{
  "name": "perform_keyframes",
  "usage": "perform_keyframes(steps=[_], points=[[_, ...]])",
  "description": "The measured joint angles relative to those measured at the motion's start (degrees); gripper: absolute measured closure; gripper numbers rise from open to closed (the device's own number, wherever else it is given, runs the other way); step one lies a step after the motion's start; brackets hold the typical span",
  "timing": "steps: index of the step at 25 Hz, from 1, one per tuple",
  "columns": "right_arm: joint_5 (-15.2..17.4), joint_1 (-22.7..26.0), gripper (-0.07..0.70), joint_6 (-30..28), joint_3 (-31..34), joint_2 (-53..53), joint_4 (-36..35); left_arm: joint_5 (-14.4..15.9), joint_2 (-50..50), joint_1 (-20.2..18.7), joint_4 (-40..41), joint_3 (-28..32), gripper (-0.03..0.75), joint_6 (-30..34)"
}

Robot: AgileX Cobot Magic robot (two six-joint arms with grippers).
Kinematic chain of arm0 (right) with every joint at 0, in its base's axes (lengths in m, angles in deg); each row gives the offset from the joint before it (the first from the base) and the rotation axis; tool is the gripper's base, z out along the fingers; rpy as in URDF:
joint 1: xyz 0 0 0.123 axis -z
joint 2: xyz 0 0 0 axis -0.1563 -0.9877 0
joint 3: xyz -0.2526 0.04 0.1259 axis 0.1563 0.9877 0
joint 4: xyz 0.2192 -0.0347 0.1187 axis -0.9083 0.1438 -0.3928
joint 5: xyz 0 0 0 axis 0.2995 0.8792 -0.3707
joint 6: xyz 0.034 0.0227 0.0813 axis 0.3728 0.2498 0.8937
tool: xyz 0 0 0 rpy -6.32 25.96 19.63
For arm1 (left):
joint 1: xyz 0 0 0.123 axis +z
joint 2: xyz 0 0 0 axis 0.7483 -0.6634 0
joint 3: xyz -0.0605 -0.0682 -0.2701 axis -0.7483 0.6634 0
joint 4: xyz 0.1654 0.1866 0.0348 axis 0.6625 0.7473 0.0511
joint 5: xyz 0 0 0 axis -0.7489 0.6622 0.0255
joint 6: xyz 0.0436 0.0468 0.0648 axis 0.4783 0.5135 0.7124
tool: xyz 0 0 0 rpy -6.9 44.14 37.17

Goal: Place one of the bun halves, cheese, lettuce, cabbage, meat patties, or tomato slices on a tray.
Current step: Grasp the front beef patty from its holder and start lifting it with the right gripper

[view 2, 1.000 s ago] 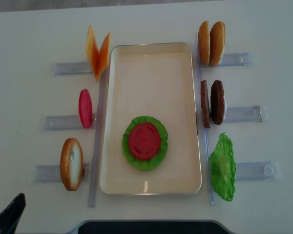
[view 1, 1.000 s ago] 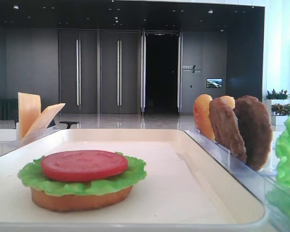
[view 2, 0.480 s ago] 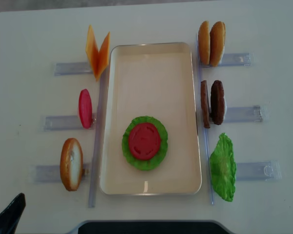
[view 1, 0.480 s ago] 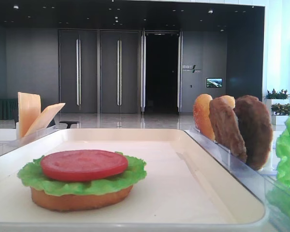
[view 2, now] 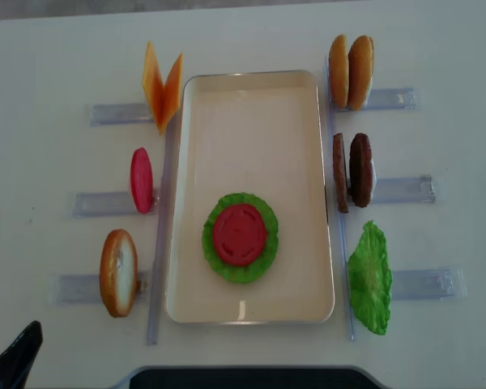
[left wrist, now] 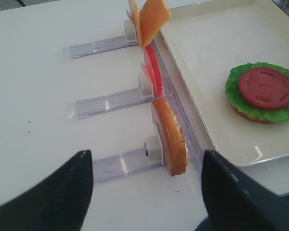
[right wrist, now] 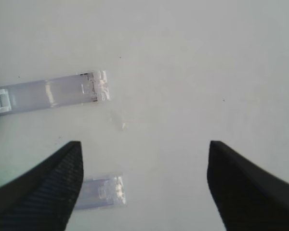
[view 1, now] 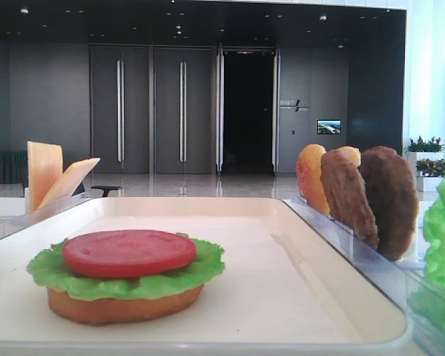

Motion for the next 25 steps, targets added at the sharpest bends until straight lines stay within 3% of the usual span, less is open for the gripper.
perform_keyframes(steps=[7, 16, 19, 25], points=[[-0.69, 0.0, 0.094, -0.51, -2.58, -4.8, 0.0, 0.0, 0.0, 0.0, 0.0, 0.0, 0.181, 0.0], [0.77, -0.81, 0.094, -0.51, -3.92, -7.3, -1.39, 0.0, 0.0, 0.0, 0.0, 0.0, 0.181, 0.0], [0.74, -4.73, 0.094, 0.83, -3.92, -7.3, -1.39, 0.0, 0.0, 0.0, 0.0, 0.0, 0.181, 0.0], [-1.87, -16.7, 0.094, 8.87, -4.17, -7.3, 0.87, 0.0, 0.0, 0.0, 0.0, 0.0, 0.181, 0.0]])
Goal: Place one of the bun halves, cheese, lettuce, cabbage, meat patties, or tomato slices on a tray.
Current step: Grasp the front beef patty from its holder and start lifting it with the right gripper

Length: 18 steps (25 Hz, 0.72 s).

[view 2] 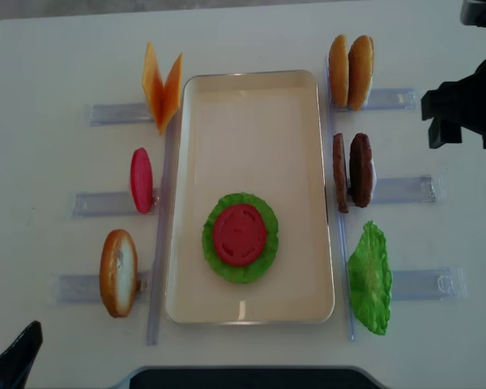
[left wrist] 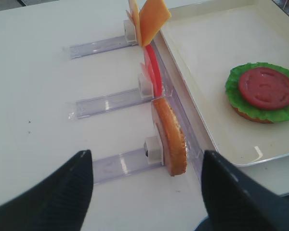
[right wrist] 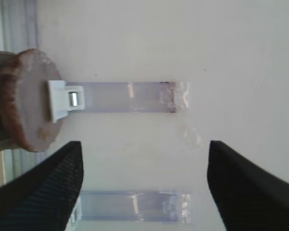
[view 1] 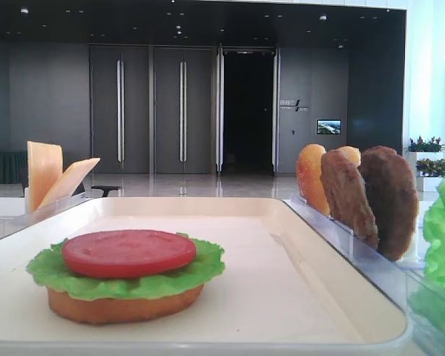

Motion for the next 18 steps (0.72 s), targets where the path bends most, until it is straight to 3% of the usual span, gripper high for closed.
perform_keyframes(steps=[5, 10, 18], points=[[-0.04, -9.86, 0.094, 6.87, -3.4, -0.04, 1.95, 0.0, 0.0, 0.0, 0.0, 0.0, 0.181, 0.0], [0.25, -16.3, 0.094, 10.98, -7.26, -0.47, 2.36, 0.0, 0.0, 0.0, 0.0, 0.0, 0.181, 0.0], [6.12, -22.24, 0.094, 13.27, -14.37, -8.78, 2.8, 0.0, 0.0, 0.0, 0.0, 0.0, 0.181, 0.0]])
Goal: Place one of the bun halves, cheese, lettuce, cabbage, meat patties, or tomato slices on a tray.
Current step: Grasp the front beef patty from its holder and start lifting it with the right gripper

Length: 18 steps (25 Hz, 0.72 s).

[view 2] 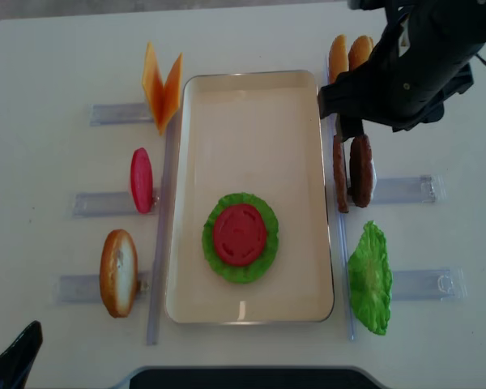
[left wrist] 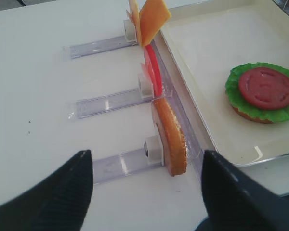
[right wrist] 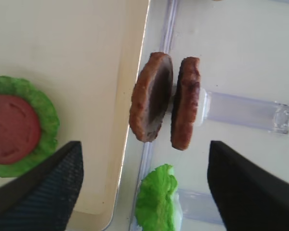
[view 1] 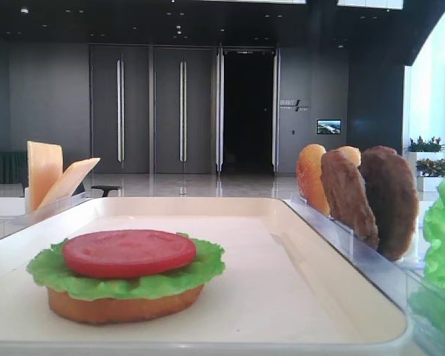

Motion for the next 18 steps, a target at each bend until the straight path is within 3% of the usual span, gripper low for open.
perform_keyframes(steps=[10, 18], points=[[3.92, -5.43, 0.094, 1.62, -9.24, -9.23, 0.23, 0.0, 0.0, 0.0, 0.0, 0.0, 0.181, 0.0], [5.2, -5.56, 0.094, 1.5, -10.04, -14.17, 0.77, 0.0, 0.0, 0.0, 0.0, 0.0, 0.181, 0.0]])
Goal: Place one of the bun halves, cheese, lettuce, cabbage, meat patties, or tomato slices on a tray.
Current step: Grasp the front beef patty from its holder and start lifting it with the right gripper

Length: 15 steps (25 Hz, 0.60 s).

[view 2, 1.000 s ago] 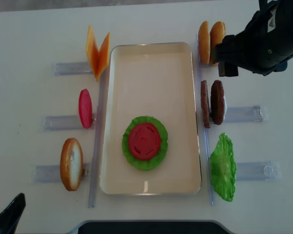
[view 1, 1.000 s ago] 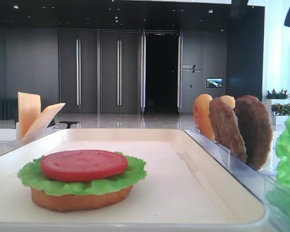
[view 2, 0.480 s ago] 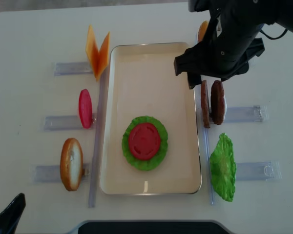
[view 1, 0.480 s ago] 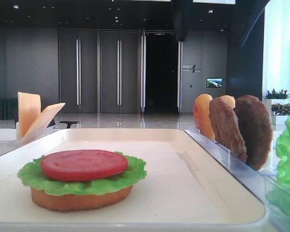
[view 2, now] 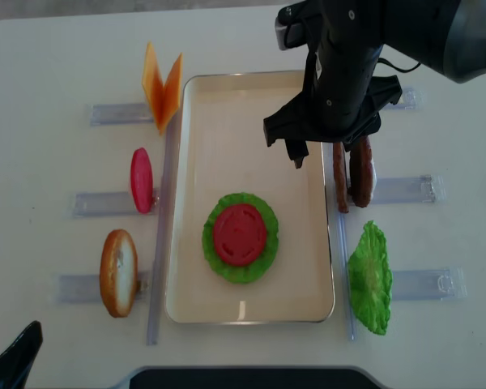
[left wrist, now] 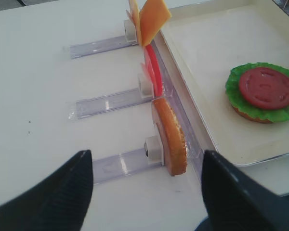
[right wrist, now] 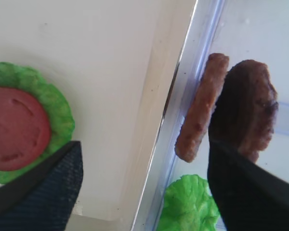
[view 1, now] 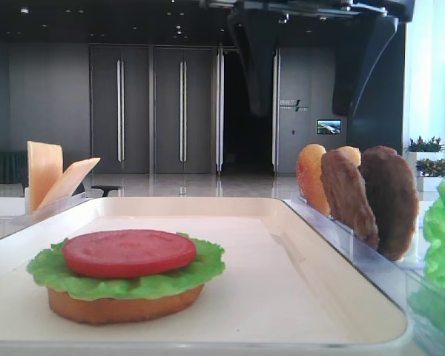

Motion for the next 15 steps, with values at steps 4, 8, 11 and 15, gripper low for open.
perform_keyframes(steps=[4, 8, 11, 15], points=[[0.02, 0.43, 0.094, -0.26, 0.0, -1.17, 1.13, 0.0, 0.0, 0.0, 0.0, 0.0, 0.181, 0.0], [0.02, 2.03, 0.094, -0.55, 0.0, -1.48, 1.38, 0.0, 0.0, 0.0, 0.0, 0.0, 0.181, 0.0], [0.02, 3.01, 0.094, -1.09, 0.0, -1.48, 1.38, 0.0, 0.0, 0.0, 0.0, 0.0, 0.181, 0.0], [0.02, 3.09, 0.094, -1.64, 0.0, -1.48, 0.32, 0.0, 0.0, 0.0, 0.0, 0.0, 0.181, 0.0]])
